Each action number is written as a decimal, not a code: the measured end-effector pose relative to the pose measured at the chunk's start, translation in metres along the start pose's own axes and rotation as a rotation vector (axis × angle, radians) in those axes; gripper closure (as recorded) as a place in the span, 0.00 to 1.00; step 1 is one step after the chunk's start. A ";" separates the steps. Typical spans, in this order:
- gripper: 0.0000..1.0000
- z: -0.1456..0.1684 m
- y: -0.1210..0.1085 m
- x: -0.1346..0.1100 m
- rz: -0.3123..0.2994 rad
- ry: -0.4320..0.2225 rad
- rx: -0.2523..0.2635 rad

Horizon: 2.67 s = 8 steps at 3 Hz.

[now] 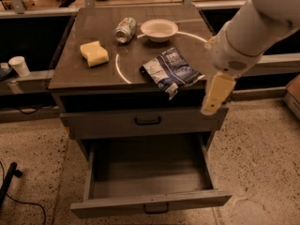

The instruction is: Place blue chip bag into middle drawer

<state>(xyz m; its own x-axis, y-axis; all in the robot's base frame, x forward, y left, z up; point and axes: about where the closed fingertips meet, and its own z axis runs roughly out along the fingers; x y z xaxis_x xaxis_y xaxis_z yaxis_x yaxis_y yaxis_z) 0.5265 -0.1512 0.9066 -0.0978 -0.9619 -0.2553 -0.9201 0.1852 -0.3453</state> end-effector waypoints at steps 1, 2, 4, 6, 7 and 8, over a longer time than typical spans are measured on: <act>0.00 0.041 -0.005 -0.014 -0.017 -0.073 0.017; 0.16 0.067 -0.012 -0.030 -0.059 -0.137 0.063; 0.63 0.112 -0.027 -0.048 -0.102 -0.239 0.115; 1.00 0.053 -0.025 -0.039 0.044 -0.486 0.040; 1.00 0.006 0.001 -0.018 0.135 -0.569 -0.064; 1.00 -0.009 0.041 -0.018 0.171 -0.620 -0.234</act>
Offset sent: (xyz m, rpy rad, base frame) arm 0.0674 0.0653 -0.0679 0.1548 -0.2077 0.1478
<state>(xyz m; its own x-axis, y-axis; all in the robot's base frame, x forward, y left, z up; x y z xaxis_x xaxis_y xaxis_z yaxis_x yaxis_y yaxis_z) 0.4870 -0.1279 0.9047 -0.0783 -0.6173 -0.7828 -0.9756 0.2090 -0.0672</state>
